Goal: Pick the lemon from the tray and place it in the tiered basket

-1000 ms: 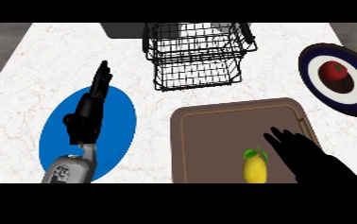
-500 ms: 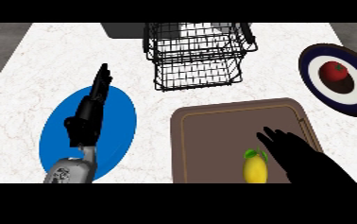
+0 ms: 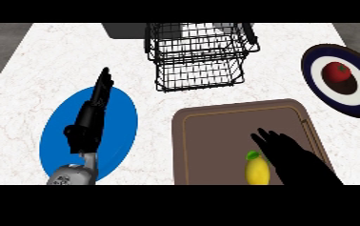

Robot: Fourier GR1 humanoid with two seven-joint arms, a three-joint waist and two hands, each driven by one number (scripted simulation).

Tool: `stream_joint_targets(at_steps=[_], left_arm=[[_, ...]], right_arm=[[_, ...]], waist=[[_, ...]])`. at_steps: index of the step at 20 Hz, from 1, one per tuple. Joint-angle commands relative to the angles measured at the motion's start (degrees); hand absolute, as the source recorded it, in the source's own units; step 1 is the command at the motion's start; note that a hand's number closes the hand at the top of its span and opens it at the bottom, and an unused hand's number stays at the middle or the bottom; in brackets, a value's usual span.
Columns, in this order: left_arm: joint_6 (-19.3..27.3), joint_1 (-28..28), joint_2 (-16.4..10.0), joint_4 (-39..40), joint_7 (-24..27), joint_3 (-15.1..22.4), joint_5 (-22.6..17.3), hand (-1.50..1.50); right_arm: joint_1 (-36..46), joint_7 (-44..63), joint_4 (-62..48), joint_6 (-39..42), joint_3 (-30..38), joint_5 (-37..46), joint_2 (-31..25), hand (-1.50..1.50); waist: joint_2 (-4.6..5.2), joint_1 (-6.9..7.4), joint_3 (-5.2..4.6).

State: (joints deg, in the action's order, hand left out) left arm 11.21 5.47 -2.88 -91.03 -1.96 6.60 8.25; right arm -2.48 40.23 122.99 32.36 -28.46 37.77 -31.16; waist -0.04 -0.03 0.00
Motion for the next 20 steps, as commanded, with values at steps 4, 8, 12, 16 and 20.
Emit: stream_joint_targets(at_steps=[4, 8, 12, 16, 20], left_arm=[[-1.3, 3.5, -1.1, -1.5, -4.5, -2.0, 0.4, 0.00], [-1.1, 1.3, -0.3, 4.8, 3.8, -3.6, -0.2, 0.00], [0.5, 5.1, 2.1, 5.1, -0.5, -2.1, 1.7, 0.00], [-1.3, 1.3, 1.6, 3.6, 3.4, -1.5, 1.3, 0.00], [-0.6, 4.7, 1.9, 3.7, -0.3, -2.7, 1.7, 0.00]], right_arm=[[1.0, -5.1, -6.3, 0.9, 3.8, 2.0, 3.9, -1.50], [-0.3, -3.7, -7.5, 0.1, -0.3, 7.0, 8.1, -1.50], [0.1, -5.1, -8.4, 0.4, -0.5, 10.1, 10.1, -1.50], [0.5, -8.4, -14.0, -2.5, -0.3, 12.3, 12.4, -1.50], [-0.1, -9.3, -10.4, 0.7, 3.1, 9.8, 12.9, -1.50]], waist=[[0.02, 0.05, 0.01], [0.04, -0.03, -0.01], [0.03, -0.11, 0.00], [0.03, 0.04, 0.00], [0.03, -0.04, 0.00]])
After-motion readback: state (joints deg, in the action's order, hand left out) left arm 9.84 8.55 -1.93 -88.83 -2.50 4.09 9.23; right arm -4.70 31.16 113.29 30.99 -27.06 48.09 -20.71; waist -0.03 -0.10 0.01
